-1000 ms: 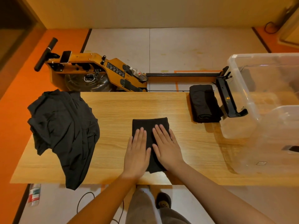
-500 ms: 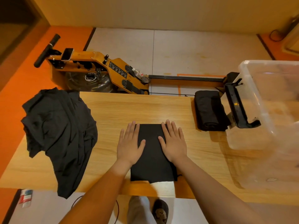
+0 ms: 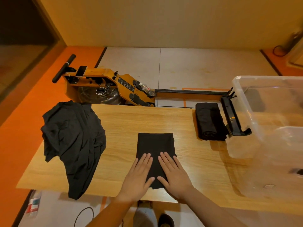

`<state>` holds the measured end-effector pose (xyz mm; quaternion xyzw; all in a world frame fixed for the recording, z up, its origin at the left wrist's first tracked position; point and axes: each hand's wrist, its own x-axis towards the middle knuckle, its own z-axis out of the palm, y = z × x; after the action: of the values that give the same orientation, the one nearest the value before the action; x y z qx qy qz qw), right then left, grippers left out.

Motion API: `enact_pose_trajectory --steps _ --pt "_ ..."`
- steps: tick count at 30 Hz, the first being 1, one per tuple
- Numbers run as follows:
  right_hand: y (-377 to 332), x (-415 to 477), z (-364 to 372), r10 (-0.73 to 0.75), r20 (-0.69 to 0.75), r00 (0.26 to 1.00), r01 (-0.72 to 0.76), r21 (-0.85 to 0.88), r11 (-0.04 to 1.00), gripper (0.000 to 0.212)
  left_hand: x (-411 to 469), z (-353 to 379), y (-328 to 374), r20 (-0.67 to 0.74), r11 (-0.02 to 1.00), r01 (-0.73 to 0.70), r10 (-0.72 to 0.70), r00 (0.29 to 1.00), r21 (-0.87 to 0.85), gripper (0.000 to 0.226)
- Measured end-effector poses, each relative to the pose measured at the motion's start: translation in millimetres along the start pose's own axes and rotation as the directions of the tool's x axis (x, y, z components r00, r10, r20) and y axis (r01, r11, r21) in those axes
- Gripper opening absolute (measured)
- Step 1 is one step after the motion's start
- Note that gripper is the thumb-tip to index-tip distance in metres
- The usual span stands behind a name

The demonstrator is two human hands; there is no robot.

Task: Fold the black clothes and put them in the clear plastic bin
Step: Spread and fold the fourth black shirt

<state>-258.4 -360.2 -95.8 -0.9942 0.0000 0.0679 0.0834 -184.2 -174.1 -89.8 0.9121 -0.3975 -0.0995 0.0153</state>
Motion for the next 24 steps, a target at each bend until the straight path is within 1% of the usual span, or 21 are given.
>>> enact_pose_trajectory --steps 4,6,8,10,11,14,17,20,23,24 --pt "-1.6 -25.7 1.0 -0.011 0.001 1.0 0.011 0.033 0.999 0.071 -17.2 3.9 5.5 0.018 1.0 0.015 -0.014 1.0 -0.024 0.07" --pt "-4.9 -39.7 3.9 -0.027 0.006 1.0 0.027 0.051 0.998 0.081 -28.7 7.3 10.0 0.03 0.999 0.005 -0.003 1.0 -0.036 0.076" --pt "-8.7 -53.4 6.0 -0.042 0.04 0.998 0.039 0.062 0.997 0.096 -40.1 9.9 15.0 0.061 0.999 -0.014 0.017 0.998 -0.038 0.089" --pt "-11.2 -61.6 9.5 -0.058 0.067 0.996 0.056 0.028 0.998 0.106 -47.8 13.4 17.9 0.109 0.999 -0.038 0.039 0.993 -0.013 0.106" --pt "-11.3 -63.1 12.1 -0.062 0.059 0.996 0.062 0.008 0.998 0.11 -50.1 15.4 18.5 0.115 0.999 -0.045 0.044 0.992 0.006 0.112" --pt "-8.3 -62.9 16.9 -0.056 -0.021 0.998 0.056 -0.004 0.998 0.12 -52.5 17.5 16.9 0.062 1.0 -0.021 0.019 0.998 0.021 0.128" --pt "-0.3 -66.3 13.4 -0.098 0.002 0.995 0.098 -0.041 0.994 0.119 -57.8 14.2 11.6 0.013 0.997 -0.061 0.06 0.998 0.052 0.131" --pt "5.4 -74.1 8.1 -0.136 0.038 0.99 0.139 -0.067 0.988 0.114 -66.9 8.3 5.2 0.037 0.99 -0.103 0.1 0.994 0.093 0.127" --pt "5.2 -80.3 6.3 -0.142 0.067 0.988 0.146 -0.068 0.987 0.116 -74.0 7.1 -2.7 0.051 0.988 -0.139 0.135 0.989 0.073 0.128" --pt "4.6 -81.7 4.6 -0.148 0.072 0.986 0.153 -0.06 0.986 0.113 -75.4 7.9 -5.5 0.054 0.988 -0.143 0.14 0.989 0.061 0.127"
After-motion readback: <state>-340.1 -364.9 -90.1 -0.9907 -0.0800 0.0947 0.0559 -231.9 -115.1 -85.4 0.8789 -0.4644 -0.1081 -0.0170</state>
